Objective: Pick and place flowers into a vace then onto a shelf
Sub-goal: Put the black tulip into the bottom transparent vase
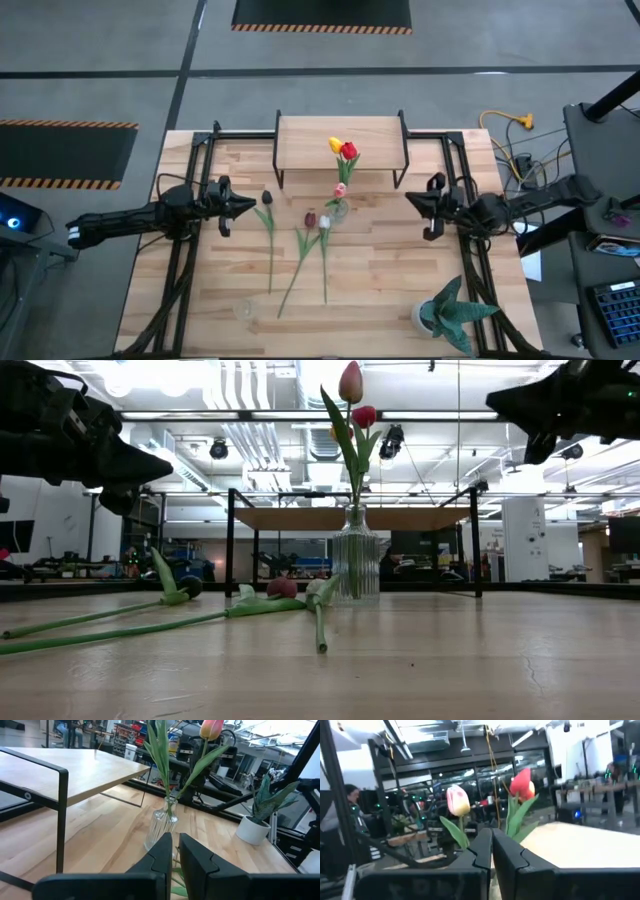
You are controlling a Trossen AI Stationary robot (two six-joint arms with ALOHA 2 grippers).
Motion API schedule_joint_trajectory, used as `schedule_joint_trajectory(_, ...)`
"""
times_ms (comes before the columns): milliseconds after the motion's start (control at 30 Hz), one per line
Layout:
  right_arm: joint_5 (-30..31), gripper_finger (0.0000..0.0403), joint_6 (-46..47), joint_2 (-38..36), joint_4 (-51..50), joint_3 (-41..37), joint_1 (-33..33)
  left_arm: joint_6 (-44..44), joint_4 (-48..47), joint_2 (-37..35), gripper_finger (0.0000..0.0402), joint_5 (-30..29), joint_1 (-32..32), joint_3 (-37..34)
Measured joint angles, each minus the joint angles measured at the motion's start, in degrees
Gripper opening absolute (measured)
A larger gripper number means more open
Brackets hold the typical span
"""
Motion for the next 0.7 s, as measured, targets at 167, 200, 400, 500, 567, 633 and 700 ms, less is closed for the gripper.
schedule_joint_trajectory(167, 0.0, 0.0008, -4.3, -5.2, -0.9, 0.0, -0.8, -4.2, 0.4, 0.0, 0.0034, -0.1, 0.0, 0.2)
schedule_joint_trajectory(200, 0.0, 0.0008, -4.2, -5.9, -1.5, 0.0, -1.0, -5.6, 0.8, 0.0, 0.0044, -0.3, 0.0, 0.2)
schedule_joint_trajectory(400, 0.0, 0.0008, -2.4, -7.3, -5.2, 0.0, -1.6, -15.5, 3.7, 0.0, 0.0133, -5.3, 0.0, 0.2)
schedule_joint_trajectory(500, 0.1, 0.0008, -2.4, -7.2, -5.3, 0.0, -1.6, -27.1, 8.6, 0.0, 0.016, -6.2, 0.0, 0.4)
schedule_joint_trajectory(567, 0.1, 0.0008, -2.4, -7.3, -5.3, 0.0, -1.6, -34.1, 12.6, 0.0, 0.0167, -6.3, 0.0, 0.4)
schedule_joint_trajectory(633, 0.1, 0.0008, -2.4, -7.4, -5.2, 0.0, -1.6, -37.6, 16.9, 0.0, 0.0169, -6.3, 0.0, 0.4)
schedule_joint_trajectory(700, 0.2, 0.0008, -2.4, -7.4, -5.2, 0.0, -1.6, -38.0, 22.1, 0.0, 0.0169, -7.0, 0.0, 0.4)
